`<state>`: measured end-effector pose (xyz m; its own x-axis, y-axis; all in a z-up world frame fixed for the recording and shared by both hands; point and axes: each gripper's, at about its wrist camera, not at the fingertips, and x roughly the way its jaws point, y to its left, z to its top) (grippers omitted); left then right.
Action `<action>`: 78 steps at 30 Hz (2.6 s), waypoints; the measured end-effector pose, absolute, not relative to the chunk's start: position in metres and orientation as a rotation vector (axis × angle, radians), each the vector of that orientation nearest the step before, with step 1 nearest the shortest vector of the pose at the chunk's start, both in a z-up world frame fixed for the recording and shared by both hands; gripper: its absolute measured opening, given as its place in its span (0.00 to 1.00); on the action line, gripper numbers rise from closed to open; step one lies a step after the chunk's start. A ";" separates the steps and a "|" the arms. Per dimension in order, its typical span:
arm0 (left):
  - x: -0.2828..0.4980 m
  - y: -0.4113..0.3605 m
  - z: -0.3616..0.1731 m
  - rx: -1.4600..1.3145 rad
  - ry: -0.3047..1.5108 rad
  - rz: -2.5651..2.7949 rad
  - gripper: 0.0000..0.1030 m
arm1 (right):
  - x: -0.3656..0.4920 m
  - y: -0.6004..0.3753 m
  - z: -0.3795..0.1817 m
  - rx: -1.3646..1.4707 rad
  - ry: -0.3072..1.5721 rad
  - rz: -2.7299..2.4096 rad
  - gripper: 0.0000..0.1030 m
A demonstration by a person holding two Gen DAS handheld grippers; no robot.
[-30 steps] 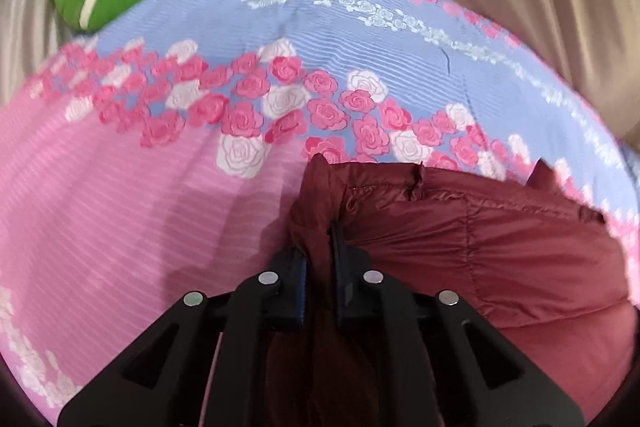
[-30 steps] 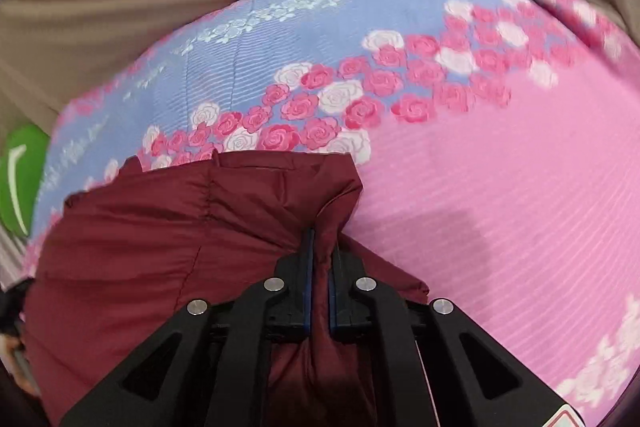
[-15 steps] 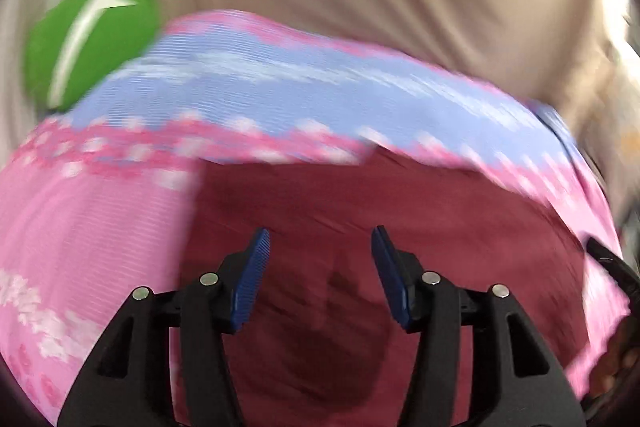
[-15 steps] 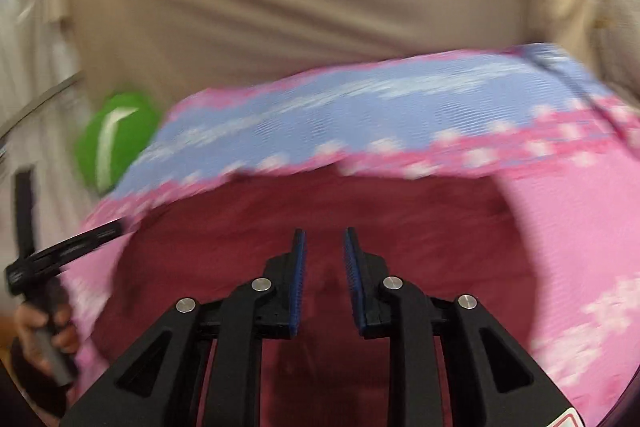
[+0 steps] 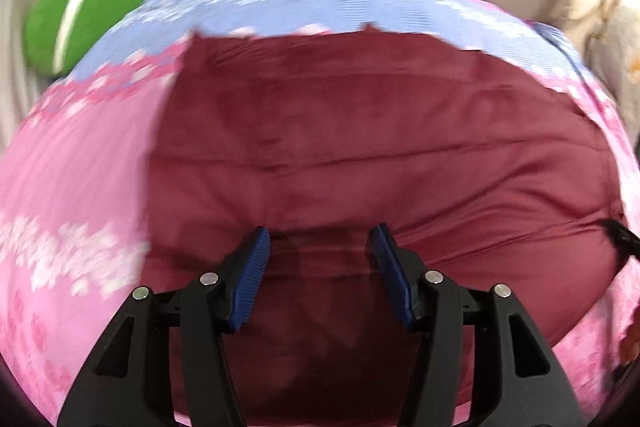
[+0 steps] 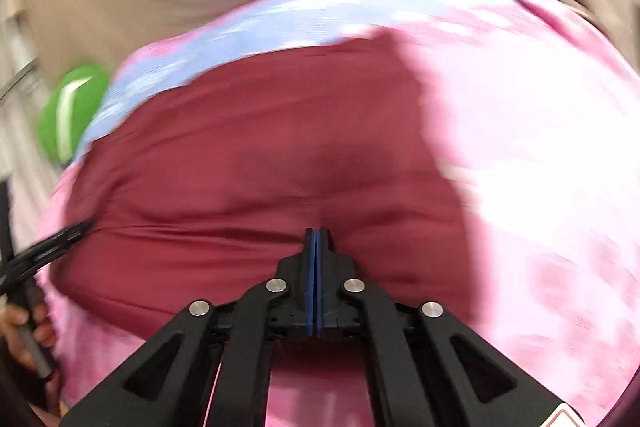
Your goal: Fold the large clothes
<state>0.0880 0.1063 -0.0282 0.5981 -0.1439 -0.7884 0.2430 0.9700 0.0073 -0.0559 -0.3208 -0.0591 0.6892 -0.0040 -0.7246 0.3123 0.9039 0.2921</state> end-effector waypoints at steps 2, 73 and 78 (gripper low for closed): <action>0.090 0.127 -0.028 0.113 0.909 -0.151 0.51 | -0.074 -0.345 -0.065 0.435 0.807 -0.279 0.00; 0.179 0.086 -0.030 0.070 0.799 -0.089 0.75 | 0.186 -0.154 -0.029 0.184 0.916 0.138 0.13; 0.179 0.088 -0.031 0.052 0.806 -0.095 0.75 | 0.192 -0.154 -0.038 0.198 0.952 0.142 0.12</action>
<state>0.1791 0.0881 -0.0308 0.6886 -0.0652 -0.7222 0.1045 0.9945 0.0098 0.1915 -0.1539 -0.0378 0.5727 0.2066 -0.7933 -0.0331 0.9728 0.2294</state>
